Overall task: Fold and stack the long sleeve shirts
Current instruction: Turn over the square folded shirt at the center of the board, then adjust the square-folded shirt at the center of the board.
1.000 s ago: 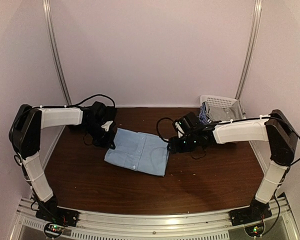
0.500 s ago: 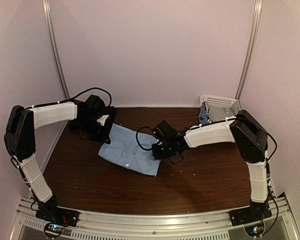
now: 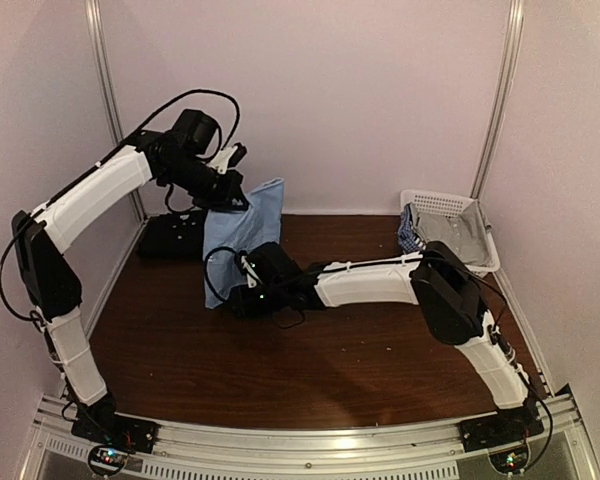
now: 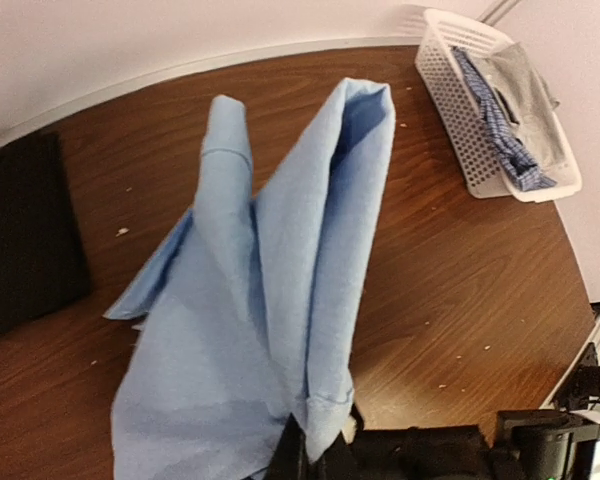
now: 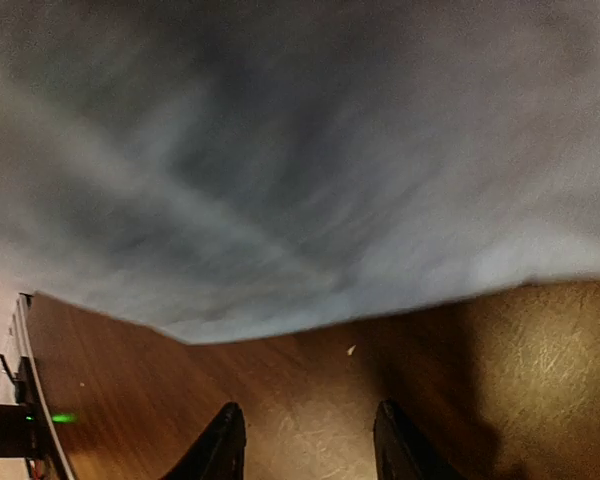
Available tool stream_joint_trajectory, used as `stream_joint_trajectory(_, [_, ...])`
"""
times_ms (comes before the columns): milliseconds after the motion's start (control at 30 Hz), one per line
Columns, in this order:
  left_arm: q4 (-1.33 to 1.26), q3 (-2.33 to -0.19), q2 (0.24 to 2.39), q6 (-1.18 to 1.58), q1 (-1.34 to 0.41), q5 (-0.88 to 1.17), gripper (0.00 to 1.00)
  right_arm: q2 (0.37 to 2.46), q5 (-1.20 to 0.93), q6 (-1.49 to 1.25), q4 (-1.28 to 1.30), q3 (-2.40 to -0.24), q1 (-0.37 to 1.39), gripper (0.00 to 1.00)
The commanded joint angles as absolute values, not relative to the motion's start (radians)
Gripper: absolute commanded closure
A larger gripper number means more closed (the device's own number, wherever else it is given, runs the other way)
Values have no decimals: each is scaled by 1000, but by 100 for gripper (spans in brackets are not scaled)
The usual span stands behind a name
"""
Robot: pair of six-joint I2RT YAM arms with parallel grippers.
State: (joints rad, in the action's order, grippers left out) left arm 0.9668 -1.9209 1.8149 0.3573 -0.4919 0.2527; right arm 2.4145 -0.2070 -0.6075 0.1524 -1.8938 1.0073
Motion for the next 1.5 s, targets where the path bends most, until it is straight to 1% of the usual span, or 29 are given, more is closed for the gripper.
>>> stream_joint_trajectory(0, [960, -1975, 1953, 460, -627, 282, 100, 2201, -292, -615, -37, -1690, 961, 47])
stream_joint_trajectory(67, [880, -1918, 1967, 541, -675, 257, 100, 2026, -284, -639, -118, -1454, 931, 43])
stream_joint_trajectory(133, [764, -1823, 1970, 615, -732, 259, 100, 1837, -224, -641, -139, -1227, 916, 38])
stream_joint_trajectory(200, [691, -1775, 2011, 654, -821, 262, 100, 1659, -151, -642, -116, -1031, 917, 32])
stream_joint_trajectory(267, [651, -1792, 2076, 669, -896, 269, 100, 1496, -69, -668, -51, -877, 915, 29])
stream_joint_trajectory(300, [645, -1820, 2117, 677, -928, 271, 95, 1418, -25, -686, -20, -802, 914, 26])
stream_joint_trajectory(400, [642, -1899, 2200, 694, -997, 255, 62, 1265, 44, -745, 51, -699, 907, 21])
stream_joint_trajectory(433, [638, -1903, 2206, 702, -1007, 247, 55, 1242, 51, -763, 65, -679, 907, 20])
stream_joint_trajectory(567, [633, -1851, 2140, 708, -995, 151, 43, 1245, 60, -817, 67, -640, 907, 17])
stream_joint_trajectory(700, [614, -1704, 1994, 682, -889, 77, 42, 1322, 54, -828, 24, -677, 893, 16])
stream_joint_trajectory(800, [584, -1590, 1903, 635, -774, 67, 40, 1419, 6, -825, -29, -732, 875, 21])
stream_joint_trajectory(933, [551, -1471, 1863, 554, -598, 107, 38, 1560, -9, -820, -30, -830, 860, 24])
stream_joint_trajectory(1033, [513, -1426, 1884, 486, -498, 196, 38, 1626, -30, -837, -48, -844, 822, 35])
stream_joint_trajectory(1100, [514, -1425, 1911, 449, -470, 204, 36, 1660, -28, -838, -46, -852, 798, 40])
stream_joint_trajectory(1167, [509, -1424, 1935, 423, -458, 221, 34, 1695, -21, -830, -41, -858, 776, 47])
stream_joint_trajectory(1300, [481, -1399, 1969, 405, -458, 286, 33, 1763, -48, -803, -41, -884, 745, 56])
stream_joint_trajectory(1367, [464, -1371, 1978, 410, -457, 316, 35, 1800, -55, -780, -28, -916, 738, 62])
stream_joint_trajectory(1467, [439, -1304, 1963, 424, -467, 354, 47, 1842, -63, -751, -16, -947, 718, 71])
